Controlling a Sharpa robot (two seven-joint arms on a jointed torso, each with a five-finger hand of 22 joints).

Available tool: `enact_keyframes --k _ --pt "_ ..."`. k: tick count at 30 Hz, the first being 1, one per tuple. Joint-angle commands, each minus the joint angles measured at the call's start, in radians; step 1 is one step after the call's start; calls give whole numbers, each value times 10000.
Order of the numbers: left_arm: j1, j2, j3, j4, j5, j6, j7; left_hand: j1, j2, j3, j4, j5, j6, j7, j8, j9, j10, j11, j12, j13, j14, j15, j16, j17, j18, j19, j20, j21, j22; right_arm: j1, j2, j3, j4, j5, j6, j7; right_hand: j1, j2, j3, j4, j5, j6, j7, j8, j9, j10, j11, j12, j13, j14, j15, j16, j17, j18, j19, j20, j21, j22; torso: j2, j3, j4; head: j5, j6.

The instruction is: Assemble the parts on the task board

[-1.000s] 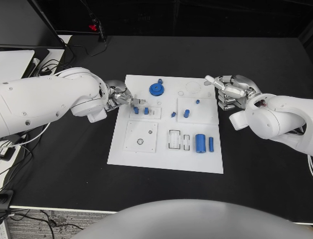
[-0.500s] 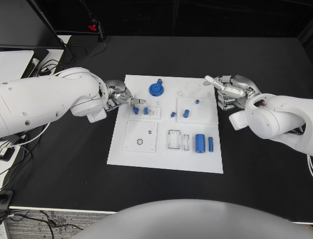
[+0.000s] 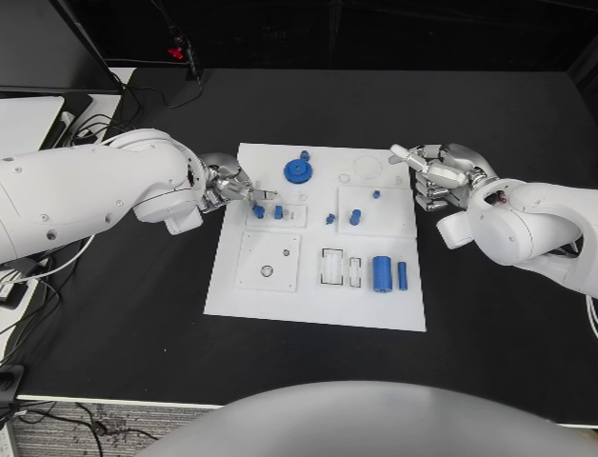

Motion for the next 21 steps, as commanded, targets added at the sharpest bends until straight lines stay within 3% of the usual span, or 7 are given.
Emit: enact_keyframes --k 1,21 --pt "13 -1 6 20 -17 175 1 83 -1 -51 -8 -33 -24 37 -37 -26 1043 80 -13 2634 1067 61 9 2635 -140 1043 71 31 2634 8 9 4 13 16 86 37 -10 75 -68 -3 36 -40 471 29 -10 1059 37 25 2632 1057 42 25 2635 -70 1090 41 29 2635 4 -2 8 -4 1" --pt "13 -78 6 66 -16 404 -247 152 43 -23 -1 6 19 47 -75 -114 1043 90 -13 2634 1067 74 9 2635 -140 1043 85 31 2634 7 2 4 13 1 85 -4 -10 75 -68 -3 36 -40 471 29 -10 1059 37 25 2632 1057 42 25 2635 -70 1090 41 29 2635 5 -2 8 6 1"
